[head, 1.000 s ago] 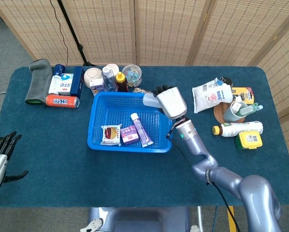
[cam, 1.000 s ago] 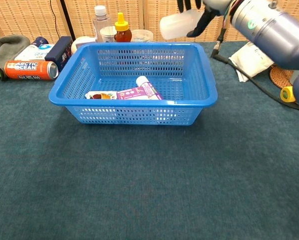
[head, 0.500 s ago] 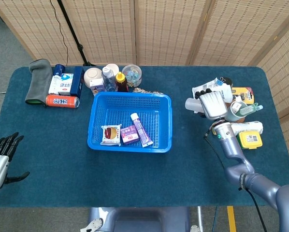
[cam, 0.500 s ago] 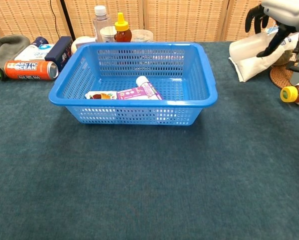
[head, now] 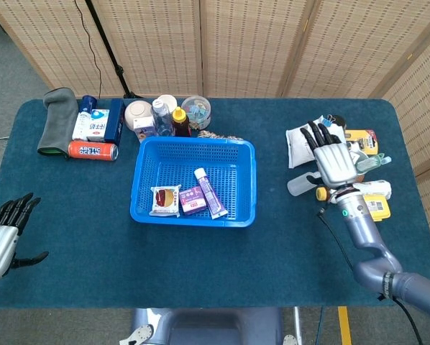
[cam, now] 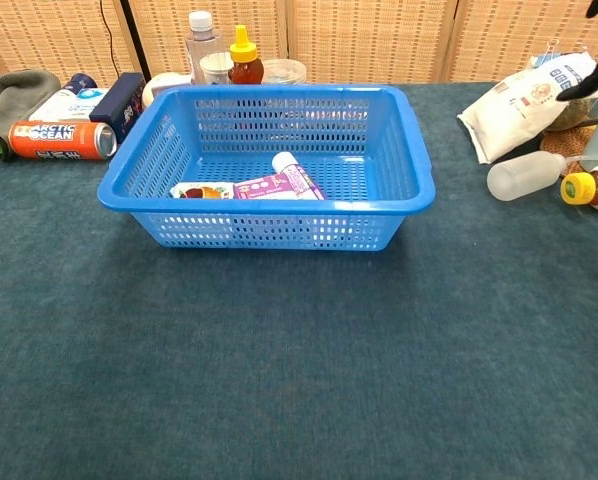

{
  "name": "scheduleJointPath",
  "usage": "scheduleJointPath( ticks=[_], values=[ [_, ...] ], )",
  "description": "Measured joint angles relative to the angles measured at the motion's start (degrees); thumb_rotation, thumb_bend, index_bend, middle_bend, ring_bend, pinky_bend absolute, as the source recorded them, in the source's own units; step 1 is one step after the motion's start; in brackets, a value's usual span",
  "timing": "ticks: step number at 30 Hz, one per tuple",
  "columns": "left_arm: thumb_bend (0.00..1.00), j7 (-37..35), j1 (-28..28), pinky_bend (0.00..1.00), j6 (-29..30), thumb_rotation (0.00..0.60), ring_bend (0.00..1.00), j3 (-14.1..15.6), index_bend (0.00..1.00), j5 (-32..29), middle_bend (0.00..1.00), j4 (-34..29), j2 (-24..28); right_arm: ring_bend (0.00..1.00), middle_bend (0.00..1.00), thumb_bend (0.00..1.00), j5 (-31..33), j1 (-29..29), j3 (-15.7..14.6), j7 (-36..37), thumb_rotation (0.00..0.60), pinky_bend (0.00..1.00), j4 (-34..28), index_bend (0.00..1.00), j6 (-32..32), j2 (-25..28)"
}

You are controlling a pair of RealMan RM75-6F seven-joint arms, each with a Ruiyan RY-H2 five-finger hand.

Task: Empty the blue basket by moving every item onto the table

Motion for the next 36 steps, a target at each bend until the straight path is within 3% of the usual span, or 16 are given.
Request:
scheduleJointPath(
  ticks=[8,16,20,28,36],
  values=[
    [0.0,-0.3,-3.9,0.0,-2.7,0.6,0.0,-2.2,0.0,0.8,0.0,-3.1,2.8,0.0,0.0,0.0,-8.8,-10.6,-4.6,6.8,0.6,0.19,-8.9,0.0,11.7,9.5],
    [0.0,-1.4,-8.9,0.0,-6.7,0.6,0.0,-4.4,0.0,2.2,0.0,-4.8,5.0,0.0,0.0,0.0,-13.3,-17.7,-8.5,10.6,0.6,0.15,-10.3,0.0,19.4,11.0],
    [0.0,-2.7,-13.0,0.0,-9.1,0.6,0.0,-5.7,0.0,5.3,0.0,-5.2,5.6,0.0,0.0,0.0,-14.7,-22.0,-10.2,12.2,0.6,0.13,-7.6,0.0,24.5,9.6],
    [0.0,-0.8,-20.4,0.0,-14.5,0.6,0.0,-8.9,0.0,6.0,0.0,-4.9,4.7,0.0,0.0,0.0,-16.1,-26.5,-11.2,15.2,0.6,0.09,-4.1,0.0,27.7,7.1],
    [0.0,2.7,-28.8,0.0,-23.5,0.6,0.0,-10.6,0.0,4.3,0.0,-1.2,0.1,0.0,0.0,0.0,-15.1,-27.4,-9.2,16.3,0.6,0.09,-3.7,0.0,27.6,7.0]
  ],
)
